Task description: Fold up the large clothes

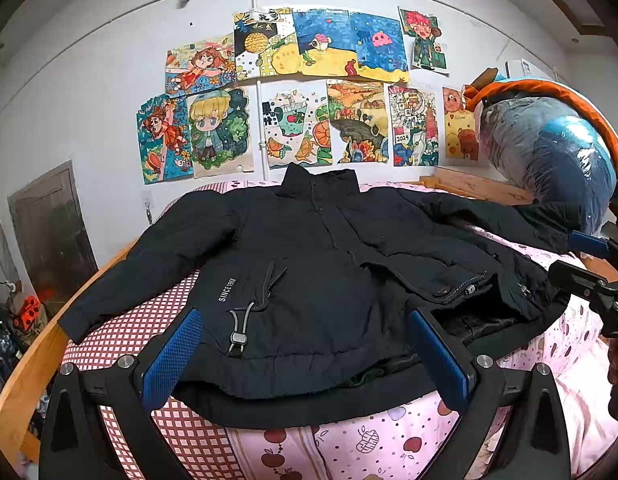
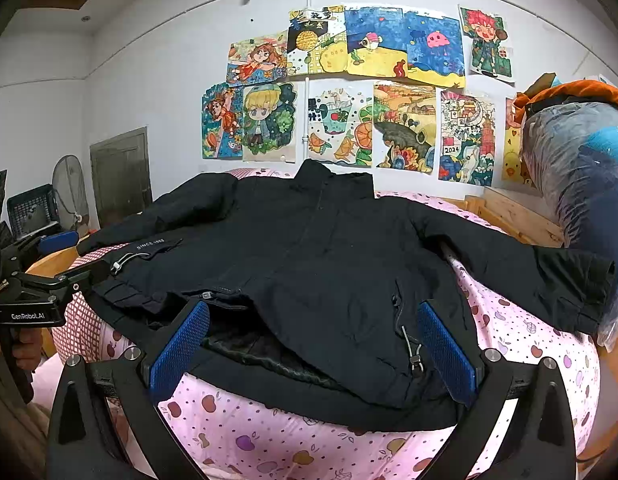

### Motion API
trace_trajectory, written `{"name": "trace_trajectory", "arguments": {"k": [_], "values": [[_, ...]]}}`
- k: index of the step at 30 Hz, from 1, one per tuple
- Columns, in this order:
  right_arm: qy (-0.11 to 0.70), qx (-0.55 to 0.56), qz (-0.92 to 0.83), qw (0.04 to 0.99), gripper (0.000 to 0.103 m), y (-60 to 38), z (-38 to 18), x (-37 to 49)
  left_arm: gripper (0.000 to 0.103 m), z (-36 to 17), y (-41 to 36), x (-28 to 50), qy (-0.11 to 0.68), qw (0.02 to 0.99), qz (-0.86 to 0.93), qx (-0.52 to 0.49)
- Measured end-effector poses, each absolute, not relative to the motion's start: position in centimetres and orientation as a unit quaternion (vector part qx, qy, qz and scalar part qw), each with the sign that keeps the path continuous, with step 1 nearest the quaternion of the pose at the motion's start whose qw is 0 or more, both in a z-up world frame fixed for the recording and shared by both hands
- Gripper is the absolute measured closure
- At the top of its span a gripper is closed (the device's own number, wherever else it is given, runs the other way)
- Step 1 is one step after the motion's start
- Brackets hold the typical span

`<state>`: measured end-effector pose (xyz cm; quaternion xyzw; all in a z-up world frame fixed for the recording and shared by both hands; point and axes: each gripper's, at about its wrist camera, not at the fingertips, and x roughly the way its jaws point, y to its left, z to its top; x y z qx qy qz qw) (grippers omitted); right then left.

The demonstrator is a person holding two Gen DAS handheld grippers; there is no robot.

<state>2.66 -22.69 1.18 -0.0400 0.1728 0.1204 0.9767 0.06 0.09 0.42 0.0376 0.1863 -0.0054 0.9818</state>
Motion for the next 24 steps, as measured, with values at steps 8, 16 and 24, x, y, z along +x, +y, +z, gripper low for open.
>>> {"name": "trace_trajectory", "arguments": {"k": [8, 16, 24], "values": [[0.175, -0.041, 0.120, 0.977, 0.001, -22.60, 0.91, 2.64, 0.000, 0.39, 0.09, 0.07, 0.187, 0.982, -0.006, 0.038], [0.176, -0.043, 0.118, 0.976, 0.001, -22.63, 0.99, 2.70, 0.000, 0.41, 0.00, 0.14, 0.187, 0.982, -0.006, 0.038], [0.177, -0.043, 0.119, 0.976, 0.001, -22.68, 1.22, 2.82, 0.000, 0.46, 0.02, 0.17, 0.187, 0.982, -0.006, 0.038]]}}
